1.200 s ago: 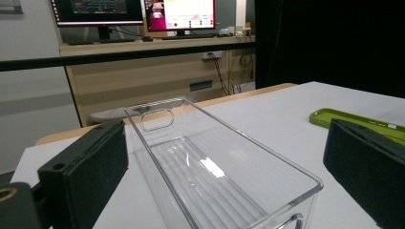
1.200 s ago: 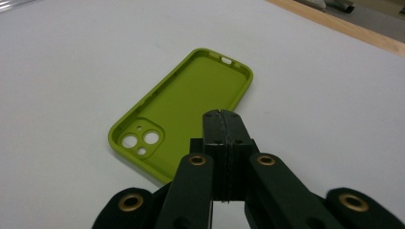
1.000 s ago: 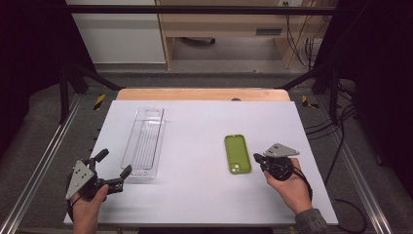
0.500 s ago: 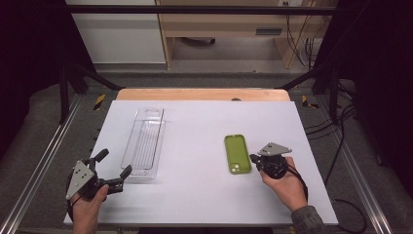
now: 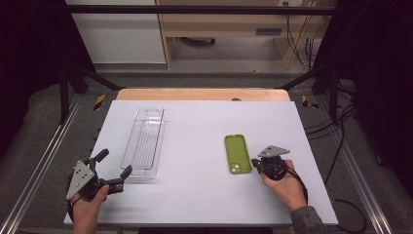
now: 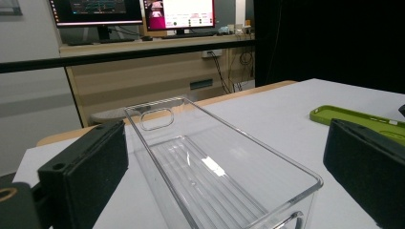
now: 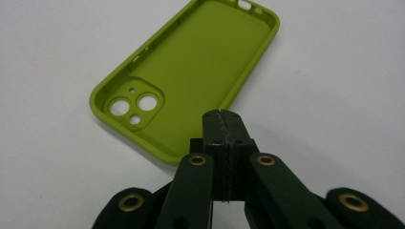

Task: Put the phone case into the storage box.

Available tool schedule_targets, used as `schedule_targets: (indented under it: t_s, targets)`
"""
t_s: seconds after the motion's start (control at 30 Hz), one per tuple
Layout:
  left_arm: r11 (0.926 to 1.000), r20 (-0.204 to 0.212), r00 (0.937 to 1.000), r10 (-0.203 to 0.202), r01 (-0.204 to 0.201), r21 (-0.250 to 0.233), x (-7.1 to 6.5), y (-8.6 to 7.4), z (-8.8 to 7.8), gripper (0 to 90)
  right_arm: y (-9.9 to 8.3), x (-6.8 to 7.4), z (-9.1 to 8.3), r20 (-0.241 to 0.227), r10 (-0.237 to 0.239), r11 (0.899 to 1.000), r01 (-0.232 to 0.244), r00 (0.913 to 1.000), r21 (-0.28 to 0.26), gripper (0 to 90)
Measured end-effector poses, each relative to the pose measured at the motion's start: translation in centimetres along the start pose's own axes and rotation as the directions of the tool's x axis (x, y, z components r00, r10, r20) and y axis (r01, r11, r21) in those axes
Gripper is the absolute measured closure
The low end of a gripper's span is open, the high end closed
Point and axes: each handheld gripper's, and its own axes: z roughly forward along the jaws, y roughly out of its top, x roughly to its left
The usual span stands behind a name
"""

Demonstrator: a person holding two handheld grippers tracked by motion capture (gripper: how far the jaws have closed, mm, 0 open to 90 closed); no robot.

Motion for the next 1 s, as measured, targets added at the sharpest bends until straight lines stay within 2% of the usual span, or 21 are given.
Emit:
schedule_targets:
  t_s: [0.33,0.63,1.0]
  targets:
    - [1.0,0.001,1.0,-0.001,0.001,0.001,-0.1,0.0,0.1,1.1,-0.5,-0.2,0.5,-0.005,0.017,0.999,-0.017,0.9998,0.029,90.0]
    - [1.0,0.003,1.0,0.001,-0.001,0.005,-0.1,0.0,0.1,1.1,-0.5,0.5,0.7,-0.028,0.014,0.999,-0.013,0.9995,0.039,90.0]
    - [1.0,0.005,1.0,0.003,-0.003,0.008,-0.1,-0.1,0.2,1.1,0.4,2.1,1.6,-0.087,0.001,0.999,0.002,0.9962,0.032,90.0]
